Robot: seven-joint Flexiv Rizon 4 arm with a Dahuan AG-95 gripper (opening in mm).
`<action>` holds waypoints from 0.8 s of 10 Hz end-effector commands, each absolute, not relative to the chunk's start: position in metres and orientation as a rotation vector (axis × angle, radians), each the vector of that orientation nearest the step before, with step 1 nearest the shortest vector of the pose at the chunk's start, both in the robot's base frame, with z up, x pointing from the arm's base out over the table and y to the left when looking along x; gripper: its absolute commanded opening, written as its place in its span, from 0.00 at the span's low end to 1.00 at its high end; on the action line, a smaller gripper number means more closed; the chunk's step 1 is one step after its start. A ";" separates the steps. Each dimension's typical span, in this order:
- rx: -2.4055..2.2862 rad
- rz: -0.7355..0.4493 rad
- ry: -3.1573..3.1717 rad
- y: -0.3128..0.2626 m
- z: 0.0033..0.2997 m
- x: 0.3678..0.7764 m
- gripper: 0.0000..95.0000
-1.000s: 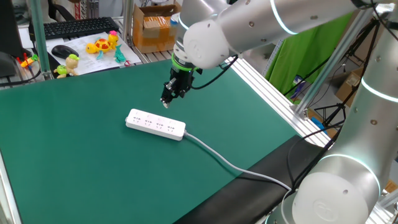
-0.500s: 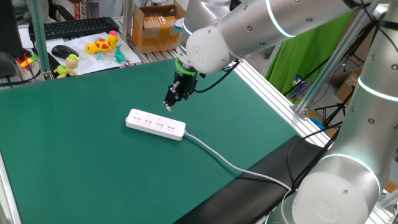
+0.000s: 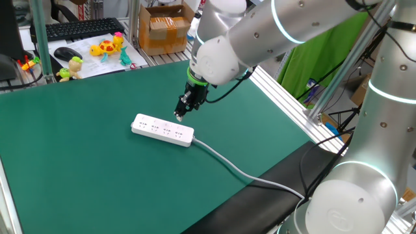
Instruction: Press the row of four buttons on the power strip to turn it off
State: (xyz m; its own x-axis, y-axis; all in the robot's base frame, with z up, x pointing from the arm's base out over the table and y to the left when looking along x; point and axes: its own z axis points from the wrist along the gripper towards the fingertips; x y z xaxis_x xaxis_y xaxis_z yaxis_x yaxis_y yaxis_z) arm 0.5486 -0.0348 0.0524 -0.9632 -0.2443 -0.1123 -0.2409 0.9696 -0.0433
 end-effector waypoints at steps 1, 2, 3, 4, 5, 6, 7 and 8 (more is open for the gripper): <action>-0.369 -0.048 2.995 -0.035 0.049 0.548 0.80; -0.369 -0.044 2.995 -0.035 0.046 0.547 0.80; -0.369 -0.044 2.992 -0.036 0.043 0.546 0.80; -0.369 -0.043 2.991 -0.036 0.041 0.546 0.80; -0.366 -0.043 2.993 -0.036 0.039 0.545 0.80; -0.364 -0.037 2.996 -0.036 0.039 0.545 0.80; -0.366 -0.034 2.994 -0.036 0.039 0.545 0.80; -0.364 -0.034 2.997 -0.036 0.039 0.545 0.80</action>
